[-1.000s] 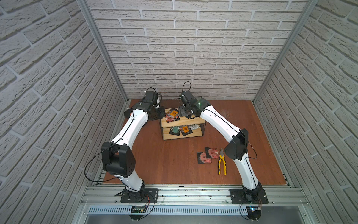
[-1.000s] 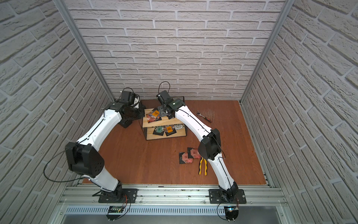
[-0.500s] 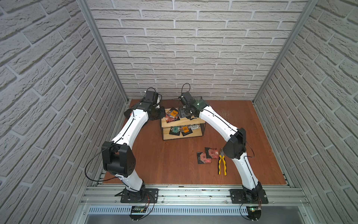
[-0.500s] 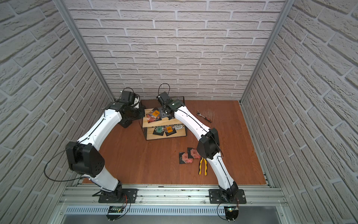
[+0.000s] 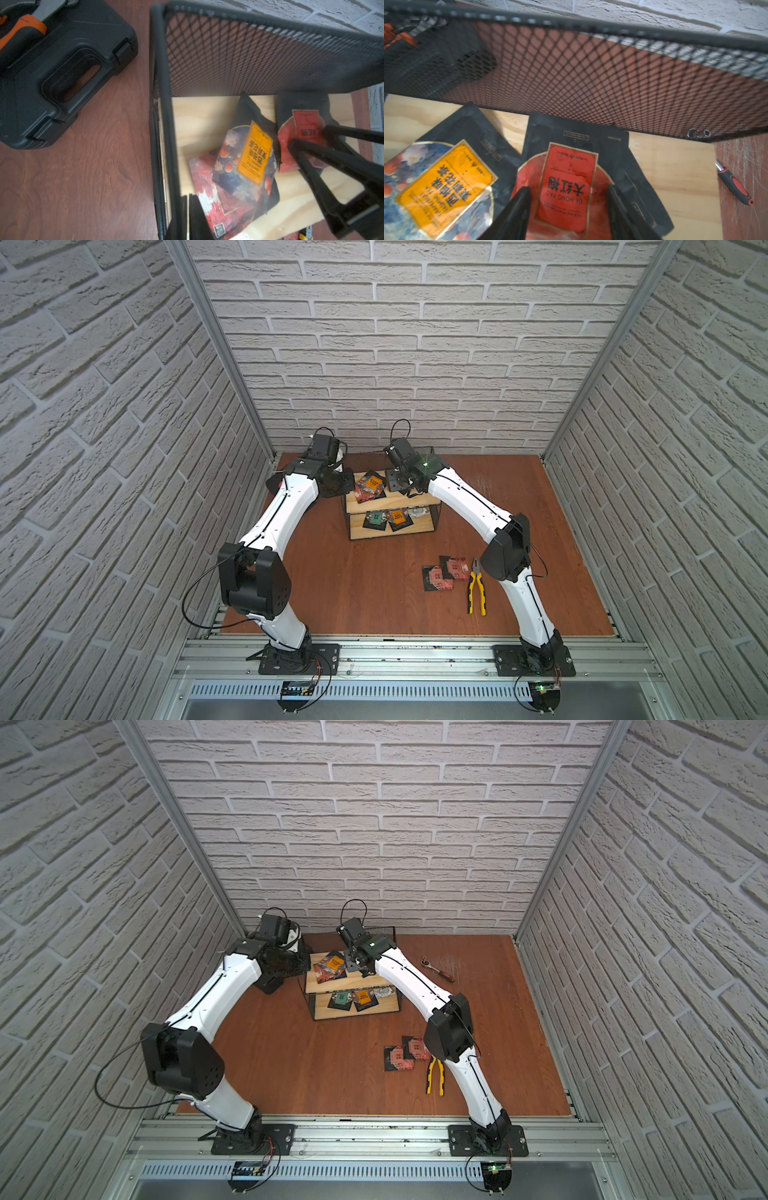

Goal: Remove the tea bags from the shelf
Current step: Pick up the tea bag from the shelf.

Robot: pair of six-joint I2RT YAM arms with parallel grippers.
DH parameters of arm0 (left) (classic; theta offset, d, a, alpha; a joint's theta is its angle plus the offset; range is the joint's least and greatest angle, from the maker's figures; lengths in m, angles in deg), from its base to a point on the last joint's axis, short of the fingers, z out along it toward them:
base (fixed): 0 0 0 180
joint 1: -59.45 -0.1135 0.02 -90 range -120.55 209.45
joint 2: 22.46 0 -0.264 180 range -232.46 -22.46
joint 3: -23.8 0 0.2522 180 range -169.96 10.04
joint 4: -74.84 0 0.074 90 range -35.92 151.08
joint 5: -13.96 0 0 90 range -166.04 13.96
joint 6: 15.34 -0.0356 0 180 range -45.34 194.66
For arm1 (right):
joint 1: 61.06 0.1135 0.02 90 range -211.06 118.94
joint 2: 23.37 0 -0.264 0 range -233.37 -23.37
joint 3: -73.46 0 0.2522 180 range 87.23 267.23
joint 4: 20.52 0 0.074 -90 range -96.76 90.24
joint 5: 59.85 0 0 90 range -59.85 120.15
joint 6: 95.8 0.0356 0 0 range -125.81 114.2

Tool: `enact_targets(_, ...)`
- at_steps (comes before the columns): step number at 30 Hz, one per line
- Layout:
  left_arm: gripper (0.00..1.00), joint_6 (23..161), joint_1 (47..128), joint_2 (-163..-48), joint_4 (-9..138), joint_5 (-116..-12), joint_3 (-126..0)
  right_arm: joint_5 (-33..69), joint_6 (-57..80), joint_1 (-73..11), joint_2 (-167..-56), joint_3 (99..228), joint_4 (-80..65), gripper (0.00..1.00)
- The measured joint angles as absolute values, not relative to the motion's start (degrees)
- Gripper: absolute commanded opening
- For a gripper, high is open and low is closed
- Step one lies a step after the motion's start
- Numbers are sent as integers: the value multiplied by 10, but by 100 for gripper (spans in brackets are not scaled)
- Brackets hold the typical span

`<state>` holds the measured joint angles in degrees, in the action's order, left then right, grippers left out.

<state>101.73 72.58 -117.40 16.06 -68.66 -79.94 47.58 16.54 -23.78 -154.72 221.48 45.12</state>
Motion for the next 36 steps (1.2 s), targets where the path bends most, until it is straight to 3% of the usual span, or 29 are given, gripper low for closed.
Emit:
enact_targets(6, 9, 1017, 726, -1174, 161, -687, -799, 489, 171, -238, -1547, 2214, 454, 50)
enact_targets(11, 9, 1017, 726, -1174, 161, -687, -799, 494, 180, -236, -1547, 2214, 461, 30)
enact_targets(21, 9, 1017, 726, -1174, 161, -687, -799, 489, 189, -234, -1547, 2215, 456, 3)
enact_targets(36, 9, 1017, 726, -1174, 161, -686, -799, 438, 196, -239, -1539, 2233, 482, 3)
